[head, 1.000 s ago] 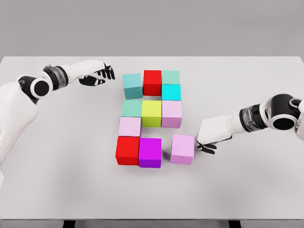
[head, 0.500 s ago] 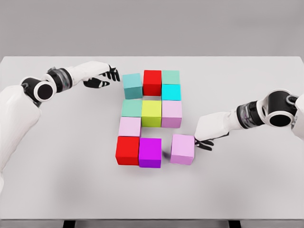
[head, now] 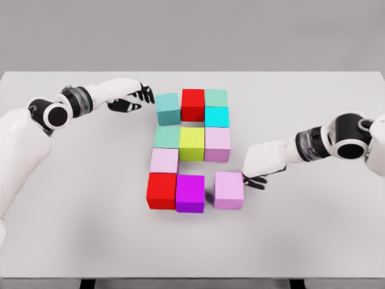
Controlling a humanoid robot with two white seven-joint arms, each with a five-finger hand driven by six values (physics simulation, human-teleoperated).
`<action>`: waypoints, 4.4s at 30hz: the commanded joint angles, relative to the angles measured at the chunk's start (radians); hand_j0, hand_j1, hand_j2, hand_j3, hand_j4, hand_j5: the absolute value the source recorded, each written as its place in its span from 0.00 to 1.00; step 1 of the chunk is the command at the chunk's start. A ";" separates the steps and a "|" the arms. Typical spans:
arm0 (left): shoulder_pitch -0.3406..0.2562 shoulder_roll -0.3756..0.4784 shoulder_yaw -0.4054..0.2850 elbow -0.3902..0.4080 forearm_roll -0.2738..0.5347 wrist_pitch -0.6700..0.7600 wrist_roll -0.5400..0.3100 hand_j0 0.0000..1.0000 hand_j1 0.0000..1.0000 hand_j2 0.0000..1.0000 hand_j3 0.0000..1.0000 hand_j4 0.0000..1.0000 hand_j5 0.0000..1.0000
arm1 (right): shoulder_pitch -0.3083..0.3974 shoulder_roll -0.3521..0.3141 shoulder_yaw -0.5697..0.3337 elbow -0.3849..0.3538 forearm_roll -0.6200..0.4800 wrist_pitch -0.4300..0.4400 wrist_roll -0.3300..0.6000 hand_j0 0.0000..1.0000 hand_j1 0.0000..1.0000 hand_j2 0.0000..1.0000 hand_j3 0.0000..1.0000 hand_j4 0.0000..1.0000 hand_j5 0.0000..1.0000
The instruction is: Assemble the squares on the desktop into the number 2
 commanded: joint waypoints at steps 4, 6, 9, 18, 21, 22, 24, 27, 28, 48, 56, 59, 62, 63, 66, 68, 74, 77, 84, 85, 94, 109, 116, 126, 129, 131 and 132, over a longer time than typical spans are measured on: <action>-0.002 -0.008 0.001 0.001 0.000 0.000 0.002 0.56 0.56 0.56 0.56 0.56 0.56 | 0.002 0.009 0.001 -0.002 -0.004 0.002 0.000 0.13 0.13 0.13 0.13 0.13 0.13; -0.003 -0.011 0.001 0.002 0.000 0.000 0.002 0.56 0.56 0.56 0.56 0.56 0.56 | 0.002 0.009 0.001 -0.003 -0.004 0.002 0.000 0.13 0.13 0.13 0.13 0.13 0.13; -0.005 -0.014 0.001 0.002 -0.002 0.000 0.005 0.56 0.56 0.56 0.56 0.56 0.56 | 0.006 0.009 0.001 -0.005 -0.004 0.002 0.000 0.13 0.13 0.13 0.13 0.13 0.13; -0.009 -0.025 0.001 0.015 -0.006 0.000 0.011 0.55 0.55 0.55 0.55 0.55 0.55 | 0.003 0.005 -0.001 0.009 0.004 0.002 0.000 0.13 0.13 0.13 0.13 0.13 0.13; -0.011 -0.035 0.001 0.016 -0.008 0.000 0.011 0.55 0.55 0.55 0.55 0.55 0.55 | 0.003 -0.004 0.002 0.000 0.004 0.002 0.000 0.13 0.13 0.13 0.13 0.13 0.13; -0.011 -0.037 0.001 0.016 -0.008 0.000 0.011 0.55 0.55 0.55 0.55 0.55 0.55 | 0.003 -0.004 0.005 -0.002 0.004 0.002 0.000 0.13 0.13 0.13 0.13 0.13 0.13; -0.011 -0.037 0.001 0.016 -0.009 0.000 0.011 0.55 0.55 0.55 0.55 0.55 0.55 | 0.003 -0.006 0.010 -0.011 0.004 0.002 0.000 0.13 0.13 0.13 0.13 0.13 0.13; -0.014 -0.037 0.001 0.024 -0.008 0.000 0.011 0.55 0.55 0.55 0.55 0.55 0.55 | 0.008 -0.021 0.013 -0.046 0.004 0.002 0.000 0.13 0.13 0.13 0.13 0.13 0.13; -0.017 -0.037 0.001 0.032 -0.008 0.000 0.011 0.55 0.55 0.55 0.55 0.55 0.55 | 0.008 -0.029 0.013 -0.052 0.004 0.002 0.000 0.13 0.13 0.13 0.13 0.13 0.13; 0.221 0.509 0.161 -0.143 0.621 -0.259 0.005 1.00 1.00 1.00 1.00 1.00 1.00 | 0.009 -0.035 0.041 -0.083 0.002 0.002 0.000 0.13 0.13 0.13 0.13 0.13 0.13; 0.282 0.469 0.101 -0.148 0.462 -0.259 0.000 1.00 1.00 1.00 1.00 1.00 1.00 | 0.008 -0.035 0.041 -0.085 0.002 0.002 0.000 0.13 0.13 0.13 0.13 0.13 0.13; 0.288 0.460 0.101 -0.134 0.431 -0.259 0.000 1.00 1.00 1.00 1.00 1.00 1.00 | 0.008 -0.035 0.041 -0.085 0.002 0.002 0.000 0.13 0.13 0.13 0.13 0.13 0.13; 0.288 0.459 0.102 -0.113 0.429 -0.259 0.002 1.00 1.00 1.00 1.00 1.00 1.00 | 0.006 -0.034 0.041 -0.086 0.002 0.002 0.000 0.13 0.13 0.13 0.13 0.13 0.13; 0.287 0.452 0.104 -0.113 0.429 -0.259 0.002 1.00 1.00 1.00 1.00 1.00 1.00 | 0.006 -0.034 0.041 -0.094 0.002 0.002 0.000 0.13 0.13 0.13 0.13 0.13 0.13; 0.268 0.374 0.107 -0.114 0.429 -0.259 0.006 1.00 1.00 1.00 1.00 1.00 1.00 | 0.006 -0.034 0.041 -0.106 0.002 0.002 0.000 0.13 0.13 0.13 0.13 0.13 0.13; 0.216 0.325 0.104 -0.125 0.385 -0.259 0.008 1.00 1.00 1.00 1.00 1.00 1.00 | 0.005 -0.034 0.041 -0.111 0.002 0.002 0.000 0.13 0.13 0.13 0.13 0.13 0.13; 0.091 0.074 0.101 -0.117 0.025 -0.259 0.009 1.00 1.00 1.00 1.00 1.00 1.00 | 0.005 -0.032 0.041 -0.123 0.002 0.002 0.000 0.13 0.13 0.13 0.13 0.13 0.13; 0.048 0.040 0.030 -0.109 -0.025 -0.259 0.011 1.00 1.00 1.00 1.00 1.00 1.00 | 0.005 -0.030 0.039 -0.126 0.002 0.002 0.000 0.13 0.13 0.13 0.13 0.13 0.13; 0.008 -0.008 0.052 -0.041 0.052 -0.251 0.011 1.00 1.00 1.00 1.00 1.00 1.00 | 0.006 -0.024 0.039 -0.126 0.002 0.002 0.000 0.13 0.13 0.13 0.13 0.13 0.13; -0.005 -0.020 0.052 -0.030 0.054 -0.248 0.012 1.00 1.00 1.00 1.00 1.00 1.00 | 0.006 -0.024 0.039 -0.126 0.002 0.002 0.000 0.13 0.13 0.13 0.13 0.13 0.13; -0.011 -0.069 0.036 -0.010 0.058 -0.106 0.091 1.00 1.00 1.00 1.00 1.00 1.00 | 0.006 -0.021 0.039 -0.126 0.002 0.002 0.000 0.13 0.13 0.13 0.13 0.13 0.13; -0.003 -0.071 0.016 -0.010 0.098 -0.113 0.092 1.00 1.00 1.00 1.00 1.00 1.00 | 0.006 -0.020 0.041 -0.129 0.001 0.002 0.000 0.13 0.13 0.13 0.13 0.13 0.13; -0.003 -0.072 0.003 -0.010 0.109 -0.113 0.092 1.00 1.00 1.00 1.00 1.00 1.00 | 0.006 -0.018 0.039 -0.129 0.001 0.002 0.000 0.13 0.13 0.13 0.13 0.13 0.13; -0.002 -0.103 -0.010 0.022 0.100 -0.113 0.101 1.00 1.00 1.00 1.00 1.00 1.00 | 0.003 -0.009 0.041 -0.129 0.001 0.002 0.000 0.13 0.13 0.13 0.13 0.13 0.13; -0.003 -0.103 -0.010 0.035 0.100 -0.113 0.109 1.00 1.00 1.00 1.00 1.00 1.00 | 0.003 -0.009 0.039 -0.129 0.001 0.002 0.000 0.13 0.13 0.13 0.13 0.13 0.13; -0.006 -0.103 -0.010 0.045 0.100 -0.113 0.117 1.00 1.00 1.00 1.00 1.00 1.00 | 0.003 -0.009 0.039 -0.129 0.001 0.002 0.000 0.13 0.13 0.13 0.13 0.13 0.13; -0.008 -0.104 -0.011 0.053 0.098 -0.113 0.126 1.00 1.00 1.00 1.00 1.00 1.00 | 0.003 -0.009 0.039 -0.129 0.001 0.002 0.000 0.13 0.13 0.13 0.13 0.13 0.13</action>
